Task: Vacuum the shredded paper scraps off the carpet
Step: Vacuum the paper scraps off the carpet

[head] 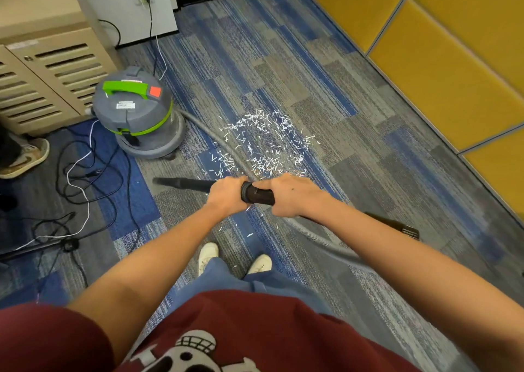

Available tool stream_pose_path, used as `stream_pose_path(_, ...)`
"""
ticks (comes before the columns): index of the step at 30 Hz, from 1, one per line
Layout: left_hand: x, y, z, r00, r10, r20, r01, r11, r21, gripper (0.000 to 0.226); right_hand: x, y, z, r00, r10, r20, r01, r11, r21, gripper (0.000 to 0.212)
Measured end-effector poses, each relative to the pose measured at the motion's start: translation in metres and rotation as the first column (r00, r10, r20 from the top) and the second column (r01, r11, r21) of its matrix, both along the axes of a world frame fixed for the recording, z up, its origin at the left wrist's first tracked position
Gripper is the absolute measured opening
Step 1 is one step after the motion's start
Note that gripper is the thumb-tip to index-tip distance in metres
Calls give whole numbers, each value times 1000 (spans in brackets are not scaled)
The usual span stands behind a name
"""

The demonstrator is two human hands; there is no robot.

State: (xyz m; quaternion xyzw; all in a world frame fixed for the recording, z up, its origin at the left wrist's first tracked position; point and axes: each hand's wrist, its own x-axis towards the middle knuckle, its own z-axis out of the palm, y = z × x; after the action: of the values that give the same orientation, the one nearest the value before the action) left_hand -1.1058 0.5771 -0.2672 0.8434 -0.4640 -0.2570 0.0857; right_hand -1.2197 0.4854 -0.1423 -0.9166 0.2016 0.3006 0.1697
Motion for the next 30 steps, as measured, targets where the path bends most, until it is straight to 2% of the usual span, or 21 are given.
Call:
stream_pose_path(6,30,33,-10,996,86,-7,-85,994,64,35,29,25,-21,1000,23,18,-24,998,53,62)
stream_pose_path(12,50,43,-13,989,110,-96,-104,993,64,29,53,42,-29,1000,-2,-3,2,994,110,58)
stream_pose_path(21,59,52,-10,985,125,-122,-122,992,32,26,65,47,-23,999,35,-6,-35,997,63,57)
stream_pose_path(30,63,51,0,967,214,-142,-229,968,-100,29,77,56,-4,994,109,13,-108,992,-63,45)
